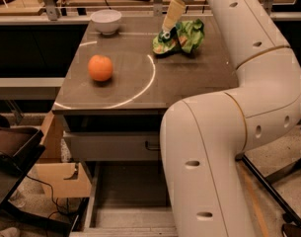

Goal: Place green rice chip bag into middle drawer

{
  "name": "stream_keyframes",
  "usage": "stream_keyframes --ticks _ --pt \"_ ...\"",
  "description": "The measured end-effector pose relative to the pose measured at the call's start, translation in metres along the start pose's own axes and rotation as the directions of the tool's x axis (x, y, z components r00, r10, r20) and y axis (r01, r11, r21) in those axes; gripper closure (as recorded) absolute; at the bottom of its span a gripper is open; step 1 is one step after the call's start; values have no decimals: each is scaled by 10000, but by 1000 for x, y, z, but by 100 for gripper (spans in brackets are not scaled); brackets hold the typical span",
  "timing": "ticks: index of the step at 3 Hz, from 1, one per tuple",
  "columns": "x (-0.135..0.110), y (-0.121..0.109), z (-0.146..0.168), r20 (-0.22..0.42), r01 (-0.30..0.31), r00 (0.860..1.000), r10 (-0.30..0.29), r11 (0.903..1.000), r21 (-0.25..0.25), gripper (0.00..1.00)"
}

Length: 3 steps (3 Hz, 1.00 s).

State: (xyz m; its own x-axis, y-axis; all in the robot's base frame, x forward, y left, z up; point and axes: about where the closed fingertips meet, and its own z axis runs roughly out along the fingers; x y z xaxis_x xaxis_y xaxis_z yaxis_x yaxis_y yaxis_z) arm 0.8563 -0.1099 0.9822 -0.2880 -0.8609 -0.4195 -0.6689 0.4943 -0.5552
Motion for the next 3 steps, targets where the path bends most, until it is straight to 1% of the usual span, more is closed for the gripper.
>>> stream_keyframes --ticks 1,2,3 --pt "17 22 12 -642 136 9978 -188 9968 -793 0" --pt "38 35 30 -1075 -119 9942 -17 9920 -1257 0" --pt "47 40 45 -1122 -438 9933 279 9889 -1421 0"
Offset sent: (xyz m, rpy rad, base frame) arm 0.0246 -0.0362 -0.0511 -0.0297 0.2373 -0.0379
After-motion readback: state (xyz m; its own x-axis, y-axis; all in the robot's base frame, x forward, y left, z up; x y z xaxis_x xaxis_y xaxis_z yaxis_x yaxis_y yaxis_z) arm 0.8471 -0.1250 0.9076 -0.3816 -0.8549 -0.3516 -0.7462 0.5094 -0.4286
